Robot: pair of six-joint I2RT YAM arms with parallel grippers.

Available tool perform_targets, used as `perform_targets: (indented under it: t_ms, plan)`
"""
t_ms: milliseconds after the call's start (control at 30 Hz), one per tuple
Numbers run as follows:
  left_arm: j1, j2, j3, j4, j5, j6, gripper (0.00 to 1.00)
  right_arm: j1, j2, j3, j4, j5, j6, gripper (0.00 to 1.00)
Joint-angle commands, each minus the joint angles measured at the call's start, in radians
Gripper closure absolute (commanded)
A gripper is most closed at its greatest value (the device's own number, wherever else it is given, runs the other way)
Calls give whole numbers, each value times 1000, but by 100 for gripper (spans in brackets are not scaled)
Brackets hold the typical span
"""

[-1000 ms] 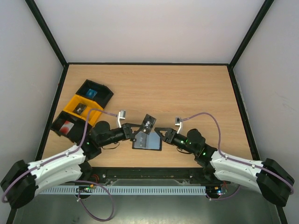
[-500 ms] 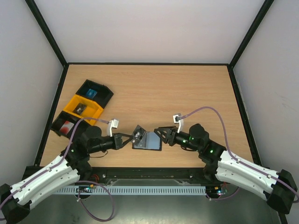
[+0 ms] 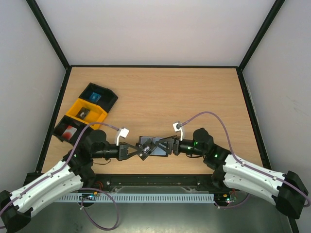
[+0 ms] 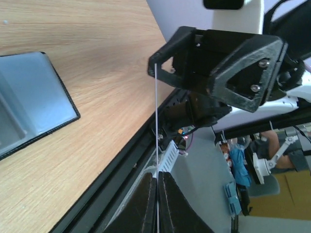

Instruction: Take the credit cards out of the card holder

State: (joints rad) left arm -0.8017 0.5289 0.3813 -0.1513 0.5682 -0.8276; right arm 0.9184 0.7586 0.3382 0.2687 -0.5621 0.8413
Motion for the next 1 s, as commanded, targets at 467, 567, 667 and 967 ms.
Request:
perform_targets:
  t_ms: [467,567,667,967]
  plan:
    - [6,46,-63,208,154,-19,97,5,90,-98,318,-212,118,67]
    - [6,57,-54,211,163,-10,97,5,127,-104,360,-247,136,74]
    - [7,58,-49,215,164,-10,97,5,132,-109,355,-234,129,90]
    - [17,17,12,97,-27,-36,53,5,112,-158,435,-133,212,98]
